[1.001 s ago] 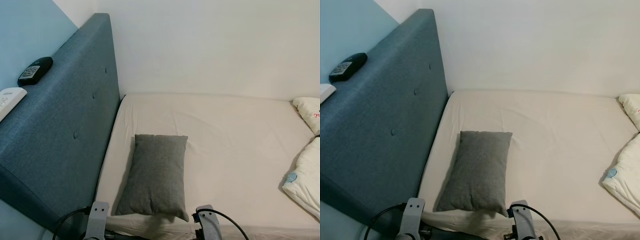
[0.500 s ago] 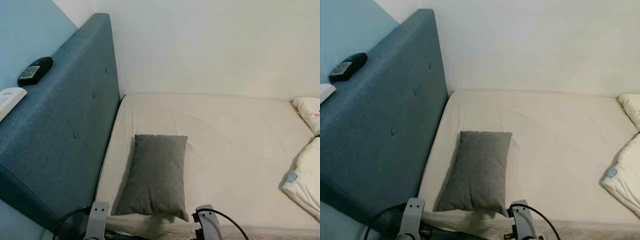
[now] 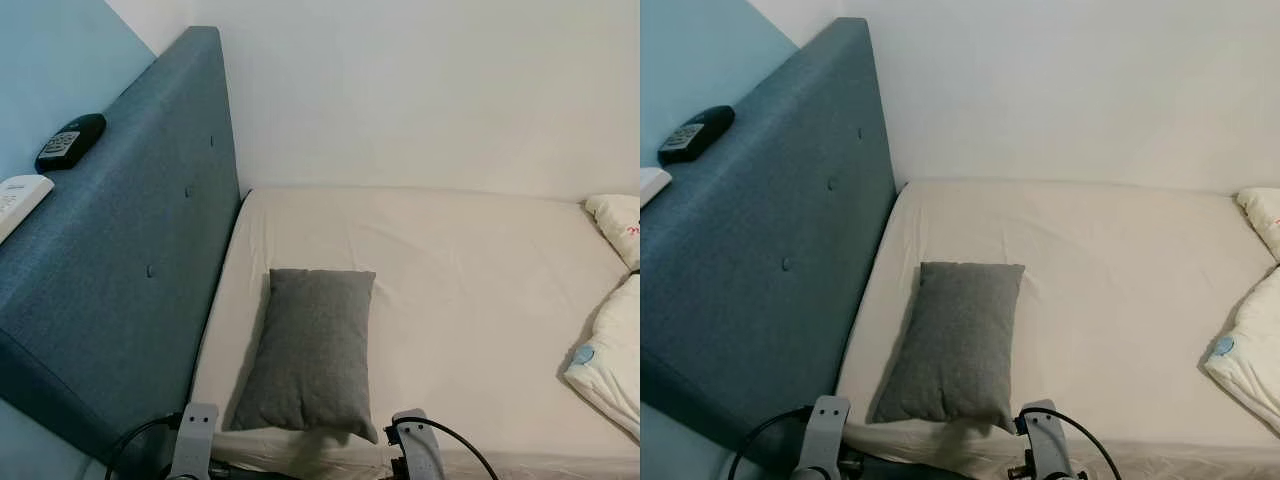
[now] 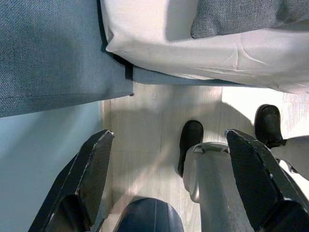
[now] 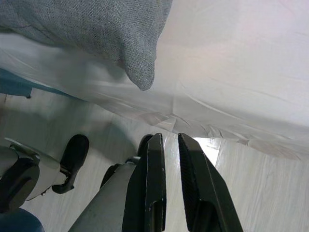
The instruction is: Clean up the room
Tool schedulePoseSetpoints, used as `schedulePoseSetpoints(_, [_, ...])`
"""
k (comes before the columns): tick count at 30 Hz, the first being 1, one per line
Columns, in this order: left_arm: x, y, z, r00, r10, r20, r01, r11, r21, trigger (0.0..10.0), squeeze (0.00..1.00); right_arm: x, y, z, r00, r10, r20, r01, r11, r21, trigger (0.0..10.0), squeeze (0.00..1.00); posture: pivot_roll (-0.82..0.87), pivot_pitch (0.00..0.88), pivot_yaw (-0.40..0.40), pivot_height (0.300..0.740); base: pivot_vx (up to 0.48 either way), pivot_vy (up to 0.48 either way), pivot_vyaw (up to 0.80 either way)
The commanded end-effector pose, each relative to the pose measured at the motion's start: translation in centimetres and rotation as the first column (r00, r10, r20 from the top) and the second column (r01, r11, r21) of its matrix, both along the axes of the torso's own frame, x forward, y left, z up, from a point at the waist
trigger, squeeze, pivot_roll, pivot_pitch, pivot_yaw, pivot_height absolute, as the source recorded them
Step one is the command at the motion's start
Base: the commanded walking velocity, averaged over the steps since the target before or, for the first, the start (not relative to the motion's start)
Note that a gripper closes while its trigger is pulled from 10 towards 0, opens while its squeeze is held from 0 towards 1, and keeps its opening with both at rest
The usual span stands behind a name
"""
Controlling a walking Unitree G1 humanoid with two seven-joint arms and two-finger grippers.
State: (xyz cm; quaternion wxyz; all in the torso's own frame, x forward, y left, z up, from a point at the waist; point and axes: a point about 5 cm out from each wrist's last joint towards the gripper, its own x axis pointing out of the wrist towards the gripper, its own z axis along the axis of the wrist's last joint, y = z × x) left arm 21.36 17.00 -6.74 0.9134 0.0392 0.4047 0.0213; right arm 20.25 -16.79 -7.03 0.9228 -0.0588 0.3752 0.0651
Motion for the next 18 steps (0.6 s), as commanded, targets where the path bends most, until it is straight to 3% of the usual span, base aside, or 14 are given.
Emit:
schedulePoseSetpoints(1, [-0.66, 0.04, -0.43, 1.000, 0.005, -0.030, -0.005, 1.000, 0.003, 10.0, 0.00, -0.43, -0.24, -0.28, 1.000, -0.003, -0.022, 0.003, 1.000, -0.010, 10.0, 0.00, 0.02, 0.129, -0.054, 0.740, 0.000, 0.000, 0.00])
schedulePoseSetpoints(18, [-0.79, 0.30, -0.49, 0.999, 0.011, -0.035, -0.011, 1.000, 0.005, 10.0, 0.00, -0.54, -0.44, -0.30, 1.000, 0.004, -0.020, -0.005, 1.000, -0.023, 10.0, 0.00, 0.02, 0.101, -0.048, 0.740, 0.000, 0.000, 0.00])
